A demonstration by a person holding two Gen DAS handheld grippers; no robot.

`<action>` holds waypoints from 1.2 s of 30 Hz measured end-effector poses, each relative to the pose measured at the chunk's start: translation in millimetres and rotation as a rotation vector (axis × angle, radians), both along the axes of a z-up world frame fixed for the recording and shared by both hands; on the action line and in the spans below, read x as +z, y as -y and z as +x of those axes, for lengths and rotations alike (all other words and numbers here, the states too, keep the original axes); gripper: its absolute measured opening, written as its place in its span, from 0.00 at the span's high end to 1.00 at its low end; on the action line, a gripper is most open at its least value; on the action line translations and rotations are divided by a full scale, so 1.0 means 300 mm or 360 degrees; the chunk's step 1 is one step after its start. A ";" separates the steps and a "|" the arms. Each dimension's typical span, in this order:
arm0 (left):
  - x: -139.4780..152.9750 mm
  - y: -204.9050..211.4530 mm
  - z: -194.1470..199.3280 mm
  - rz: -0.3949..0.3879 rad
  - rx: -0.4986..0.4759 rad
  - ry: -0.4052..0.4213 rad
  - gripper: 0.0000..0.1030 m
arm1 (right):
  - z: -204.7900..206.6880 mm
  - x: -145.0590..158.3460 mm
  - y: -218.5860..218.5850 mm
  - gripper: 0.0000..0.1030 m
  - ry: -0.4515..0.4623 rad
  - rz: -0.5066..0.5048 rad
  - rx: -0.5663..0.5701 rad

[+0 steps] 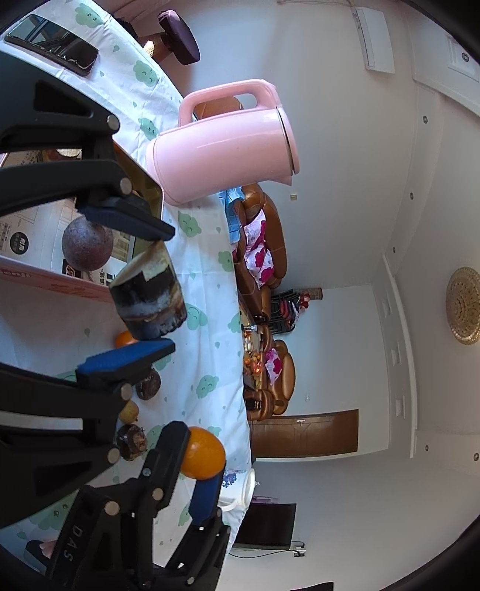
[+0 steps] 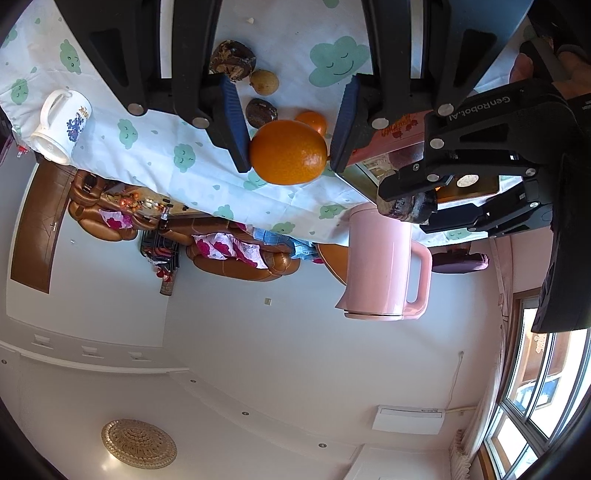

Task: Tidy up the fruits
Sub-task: 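Carry the orange with the right gripper while the left gripper carries the roll over the tin box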

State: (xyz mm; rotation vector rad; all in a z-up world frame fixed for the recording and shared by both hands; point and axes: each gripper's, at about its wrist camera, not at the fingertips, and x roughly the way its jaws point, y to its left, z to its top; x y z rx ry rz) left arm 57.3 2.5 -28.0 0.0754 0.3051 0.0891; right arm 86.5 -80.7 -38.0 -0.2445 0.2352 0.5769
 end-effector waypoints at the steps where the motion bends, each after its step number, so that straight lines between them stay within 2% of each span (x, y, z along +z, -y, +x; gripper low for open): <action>1: 0.001 -0.007 0.000 0.0000 0.0008 -0.0004 0.45 | 0.001 0.002 -0.008 0.56 -0.0002 -0.0001 0.0009; 21: -0.003 -0.190 -0.012 -0.0063 0.0166 -0.0052 0.46 | 0.020 -0.004 -0.202 0.56 -0.0032 -0.0080 0.0176; 36: -0.043 -0.315 -0.006 -0.0076 0.0278 -0.0163 0.46 | 0.021 -0.035 -0.350 0.56 -0.0076 -0.0147 0.0296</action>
